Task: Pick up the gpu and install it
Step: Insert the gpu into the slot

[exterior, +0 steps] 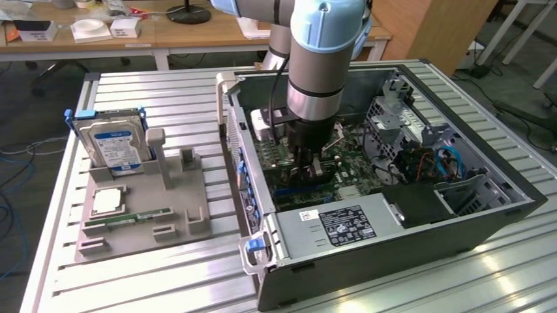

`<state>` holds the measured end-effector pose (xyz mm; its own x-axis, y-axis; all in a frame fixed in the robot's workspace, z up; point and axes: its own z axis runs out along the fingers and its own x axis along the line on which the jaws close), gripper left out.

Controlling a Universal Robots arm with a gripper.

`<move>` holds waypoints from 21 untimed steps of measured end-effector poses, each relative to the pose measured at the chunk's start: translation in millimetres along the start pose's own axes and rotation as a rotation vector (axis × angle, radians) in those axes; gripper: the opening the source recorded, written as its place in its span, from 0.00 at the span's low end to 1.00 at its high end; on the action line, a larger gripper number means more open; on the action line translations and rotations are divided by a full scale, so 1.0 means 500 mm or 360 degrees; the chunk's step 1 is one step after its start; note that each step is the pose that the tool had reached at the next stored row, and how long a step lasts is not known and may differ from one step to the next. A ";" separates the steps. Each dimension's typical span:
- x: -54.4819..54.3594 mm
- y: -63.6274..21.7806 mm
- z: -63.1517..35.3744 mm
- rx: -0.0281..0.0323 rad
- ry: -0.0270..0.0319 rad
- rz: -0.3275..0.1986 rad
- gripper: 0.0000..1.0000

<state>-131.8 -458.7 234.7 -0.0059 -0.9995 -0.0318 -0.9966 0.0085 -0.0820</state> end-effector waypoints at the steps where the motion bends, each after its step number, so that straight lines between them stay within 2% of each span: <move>1: -0.001 0.000 0.000 -0.00001 0.00001 0.0000 0.27; 16: -0.002 0.000 -0.002 -0.00002 -0.00012 0.0000 0.27; 21: -0.001 0.000 0.003 -0.00014 -0.00001 0.0000 0.27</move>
<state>-131.8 -458.0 233.3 -0.0059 -0.9995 -0.0318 -0.9967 0.0085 -0.0812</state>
